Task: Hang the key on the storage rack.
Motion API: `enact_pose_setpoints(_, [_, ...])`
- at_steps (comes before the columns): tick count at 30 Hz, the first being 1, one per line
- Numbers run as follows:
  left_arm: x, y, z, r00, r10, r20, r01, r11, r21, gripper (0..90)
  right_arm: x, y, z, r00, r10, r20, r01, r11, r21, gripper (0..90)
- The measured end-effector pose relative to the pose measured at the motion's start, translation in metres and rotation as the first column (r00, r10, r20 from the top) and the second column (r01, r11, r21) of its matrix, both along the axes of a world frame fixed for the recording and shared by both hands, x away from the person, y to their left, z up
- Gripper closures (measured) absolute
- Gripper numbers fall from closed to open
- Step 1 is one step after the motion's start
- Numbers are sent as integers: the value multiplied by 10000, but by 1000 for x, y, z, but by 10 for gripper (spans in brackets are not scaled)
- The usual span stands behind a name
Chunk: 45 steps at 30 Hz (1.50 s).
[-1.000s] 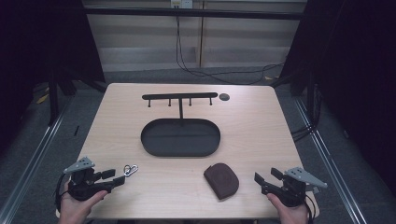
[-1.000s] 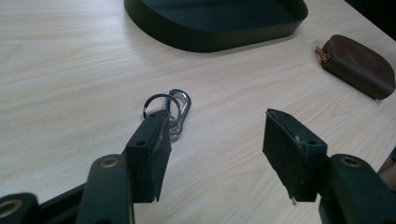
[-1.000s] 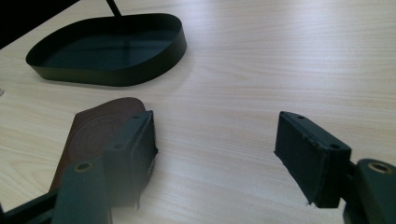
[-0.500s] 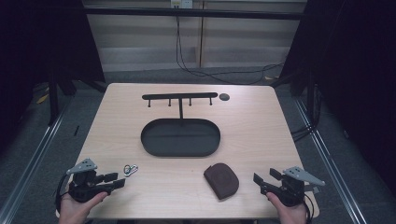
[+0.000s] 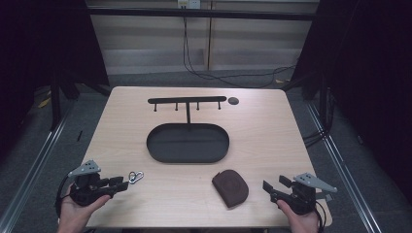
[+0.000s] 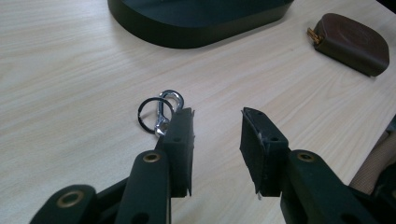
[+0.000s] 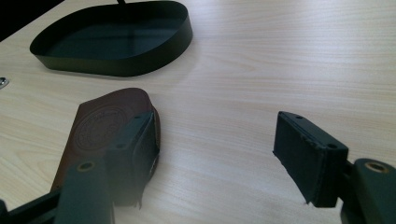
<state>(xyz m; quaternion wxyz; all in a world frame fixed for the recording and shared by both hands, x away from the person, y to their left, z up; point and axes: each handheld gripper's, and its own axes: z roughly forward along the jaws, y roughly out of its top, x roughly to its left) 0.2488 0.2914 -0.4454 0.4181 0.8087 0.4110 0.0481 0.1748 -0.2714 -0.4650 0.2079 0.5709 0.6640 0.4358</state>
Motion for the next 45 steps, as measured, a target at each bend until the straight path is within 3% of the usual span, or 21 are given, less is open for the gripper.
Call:
enact_pose_setpoints(6, [5,-9,9,9996,-276,23,275,9989,383,626,0,0,0,10000,-52,-2,52,10000,11,301])
enact_pose_setpoints(12, [14,-21,14,9987,-457,-206,480,9898,1341,616,1,1,0,10000,-4,-70,4,10000,-65,308])
enact_pose_setpoints(17, [23,-26,18,9976,-579,-384,629,9873,1456,607,1,1,-1,9999,42,-96,-42,10000,-30,308])
enact_pose_setpoints(18, [28,-28,20,9954,-820,-492,890,9823,1647,607,1,1,-1,9999,52,-112,-52,10000,-43,308])
enact_pose_setpoints(20, [32,-31,20,9947,-863,-566,950,9799,1756,607,1,1,-1,9999,69,-126,-69,10000,-66,308])
enact_pose_setpoints(31, [57,-40,18,9854,-824,-1493,1206,9556,2690,575,1,1,-1,9999,36,-134,-37,10000,-45,308])
enact_pose_setpoints(32, [63,-43,16,9827,-829,-1655,1286,9490,2877,566,1,1,-1,9999,54,-137,-54,10000,-46,308])
enact_pose_setpoints(34, [68,-45,15,9795,-761,-1865,1296,9470,2940,536,1,1,-1,9999,51,-117,-52,10000,-44,308])
enact_pose_setpoints(38, [74,-47,16,9791,-712,-1904,1266,9463,2973,530,0,1,0,10000,-5,-44,5,10000,-45,308])
enact_pose_setpoints(41, [82,-54,14,9704,-1027,-2185,1740,9250,3379,523,1,1,-1,10000,-9,-64,9,10000,-14,308])
enact_pose_setpoints(43, [86,-57,12,9649,-1054,-2406,1870,9189,3474,524,1,1,-1,10000,9,-65,-9,10000,0,308])
enact_pose_setpoints(45, [89,-60,9,9567,-1195,-2655,2137,9076,3614,528,1,1,-1,10000,-1,-61,1,10000,11,308])
